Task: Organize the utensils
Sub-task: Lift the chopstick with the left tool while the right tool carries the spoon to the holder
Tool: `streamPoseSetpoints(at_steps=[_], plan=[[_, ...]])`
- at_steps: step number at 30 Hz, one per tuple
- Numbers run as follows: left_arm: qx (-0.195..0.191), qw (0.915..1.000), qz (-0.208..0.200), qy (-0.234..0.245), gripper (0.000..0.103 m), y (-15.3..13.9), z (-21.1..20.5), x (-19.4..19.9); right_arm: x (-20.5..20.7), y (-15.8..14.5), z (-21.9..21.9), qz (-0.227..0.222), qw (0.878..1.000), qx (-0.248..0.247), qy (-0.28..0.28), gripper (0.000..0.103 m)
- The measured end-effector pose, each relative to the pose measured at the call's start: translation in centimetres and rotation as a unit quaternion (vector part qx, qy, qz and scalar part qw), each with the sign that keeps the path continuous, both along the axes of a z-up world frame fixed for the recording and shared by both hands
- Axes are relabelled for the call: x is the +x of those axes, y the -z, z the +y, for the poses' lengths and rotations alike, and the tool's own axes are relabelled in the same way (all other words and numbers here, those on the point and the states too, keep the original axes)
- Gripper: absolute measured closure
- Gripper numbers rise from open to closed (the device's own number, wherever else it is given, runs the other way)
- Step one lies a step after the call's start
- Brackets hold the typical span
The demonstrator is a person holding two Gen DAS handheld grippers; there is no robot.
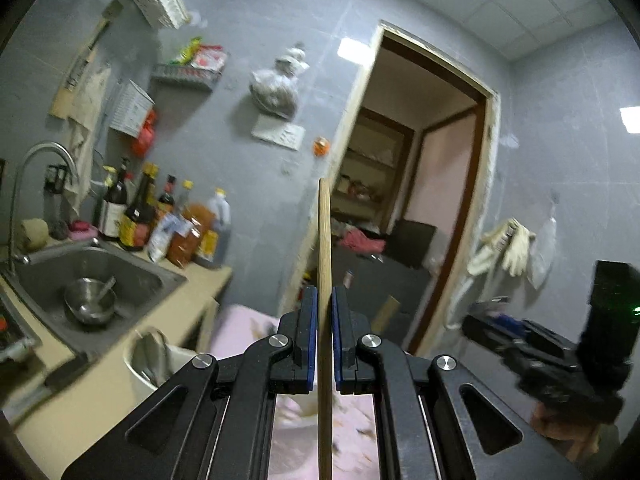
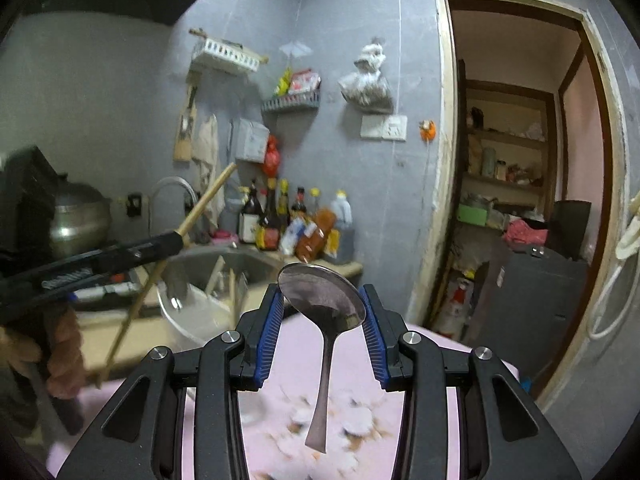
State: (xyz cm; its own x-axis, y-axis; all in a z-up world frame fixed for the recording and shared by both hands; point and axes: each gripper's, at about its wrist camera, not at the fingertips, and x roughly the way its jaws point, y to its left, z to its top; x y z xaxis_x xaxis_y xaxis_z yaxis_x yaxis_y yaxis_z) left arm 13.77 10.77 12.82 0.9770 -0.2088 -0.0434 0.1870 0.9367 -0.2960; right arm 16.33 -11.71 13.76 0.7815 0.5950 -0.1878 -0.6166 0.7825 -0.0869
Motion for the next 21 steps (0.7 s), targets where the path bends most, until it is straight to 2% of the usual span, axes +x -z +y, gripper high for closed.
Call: streamPoseSetpoints(at_steps=[7, 15, 19, 20, 21], plan=[[-0.017, 0.9983, -0.019, -0.053, 0.098, -0.7, 5.4, 2.8, 0.0, -3.0, 3.8, -0.015, 0.998, 0.055, -0.032, 0.067], [-0.047, 0.9931, -0.029, -0.104, 0.098, -0.3, 10.2, 5.8, 1.4, -3.4, 8.6, -0.020, 0.997, 0.049, -0.047, 0.068], [-0.063, 0.9891, -0.037, -0.128, 0.098, 0.0, 11.3, 6.9, 2.5, -2.5, 9.8, -0.016, 0.998, 0.047, -0.043, 0.080], [-0.066, 0.9889, -0.036, -0.128, 0.098, 0.0, 11.5, 7.2, 2.8, -2.2, 10.0, -0.014, 0.998, 0.043, -0.041, 0.089], [-0.070, 0.9884, -0.036, -0.130, 0.098, 0.1, 11.8, 7.5, 3.1, -1.8, 10.3, -0.011, 0.999, 0.038, -0.038, 0.093]])
